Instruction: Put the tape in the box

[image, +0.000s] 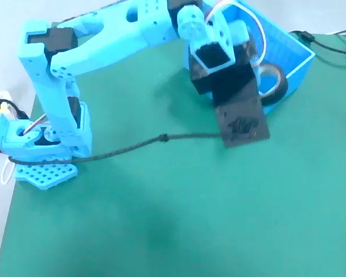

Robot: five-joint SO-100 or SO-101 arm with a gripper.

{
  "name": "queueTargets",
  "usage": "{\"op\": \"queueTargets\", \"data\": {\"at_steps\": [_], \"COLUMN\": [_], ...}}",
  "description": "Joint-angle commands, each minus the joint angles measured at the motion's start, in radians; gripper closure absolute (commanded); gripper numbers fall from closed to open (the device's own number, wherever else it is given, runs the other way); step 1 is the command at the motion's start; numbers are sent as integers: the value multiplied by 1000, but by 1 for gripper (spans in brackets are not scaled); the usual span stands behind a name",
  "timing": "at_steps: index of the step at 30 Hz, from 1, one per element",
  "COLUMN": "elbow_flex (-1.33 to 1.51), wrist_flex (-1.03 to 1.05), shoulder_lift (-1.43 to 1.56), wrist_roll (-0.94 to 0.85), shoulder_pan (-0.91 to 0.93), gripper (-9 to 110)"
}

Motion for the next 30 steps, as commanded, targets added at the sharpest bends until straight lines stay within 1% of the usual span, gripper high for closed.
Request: {"op": "queueTargets", "data": {"at_steps": [1, 12, 17, 21, 30], "elbow_flex": [-83, -83, -83, -83, -83], "wrist_flex": [-43, -219, -291, -328, -408], "shoulder_lift": [49, -11, -69, -132, -227], "wrist_roll": [-5, 23, 89, 97, 107], "shoulder_pan": [-92, -282, -324, -353, -357], "gripper": [102, 102, 102, 102, 102]}}
